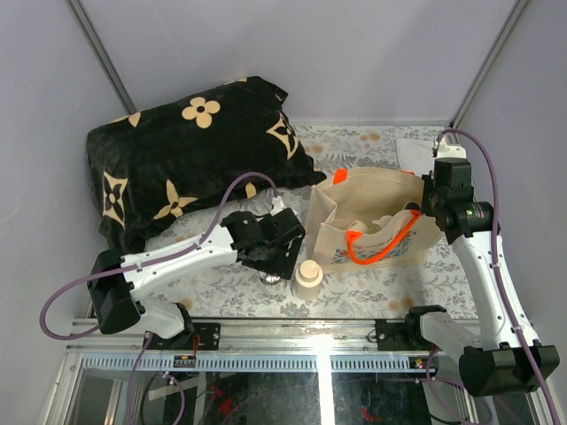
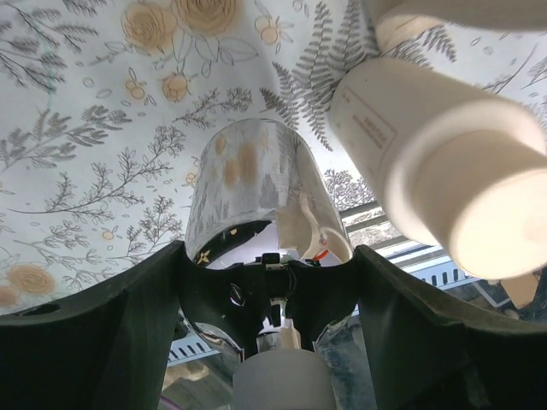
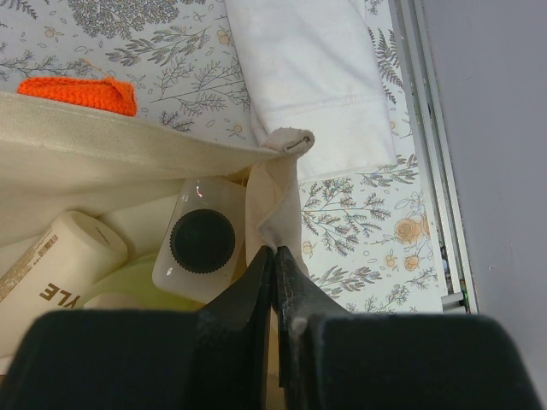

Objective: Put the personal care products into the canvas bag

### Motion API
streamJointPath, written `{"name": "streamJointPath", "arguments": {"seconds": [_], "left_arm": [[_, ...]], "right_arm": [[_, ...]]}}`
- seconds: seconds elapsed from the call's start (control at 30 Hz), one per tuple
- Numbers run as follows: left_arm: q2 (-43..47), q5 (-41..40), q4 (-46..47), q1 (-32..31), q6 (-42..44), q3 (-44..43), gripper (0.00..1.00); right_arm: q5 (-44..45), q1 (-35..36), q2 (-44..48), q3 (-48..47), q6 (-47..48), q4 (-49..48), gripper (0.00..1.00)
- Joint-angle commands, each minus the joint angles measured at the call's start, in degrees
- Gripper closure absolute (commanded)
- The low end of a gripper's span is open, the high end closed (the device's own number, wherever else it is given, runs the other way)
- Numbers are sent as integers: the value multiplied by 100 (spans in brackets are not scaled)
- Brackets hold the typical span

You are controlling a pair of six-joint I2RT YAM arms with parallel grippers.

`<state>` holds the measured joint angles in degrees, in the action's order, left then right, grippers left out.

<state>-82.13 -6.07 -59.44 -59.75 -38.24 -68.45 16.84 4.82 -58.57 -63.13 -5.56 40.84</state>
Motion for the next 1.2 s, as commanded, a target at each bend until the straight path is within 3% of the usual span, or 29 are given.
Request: {"name": "streamJointPath", "arguments": {"seconds": [0.0, 0.17, 0.5, 0.73, 1.17], "left_arm": [[85, -473, -425, -13, 213, -689, 100], [36, -706, -789, 31, 289, -1284, 100], [-263, -924, -1702, 32, 589, -3595, 100], [-504, -317, -1625, 29, 865, -4610, 100], [-886, 903, -1135, 29, 1410, -5695, 100]], "right_arm": [[-192, -7, 20, 82, 11, 368, 94], [-197, -10, 29, 73, 24, 379, 94], [-199, -12, 10, 82, 12, 362, 94], [-200, -8, 2, 81, 11, 372, 94], [-167, -10, -49, 56, 3, 415, 94]]}}
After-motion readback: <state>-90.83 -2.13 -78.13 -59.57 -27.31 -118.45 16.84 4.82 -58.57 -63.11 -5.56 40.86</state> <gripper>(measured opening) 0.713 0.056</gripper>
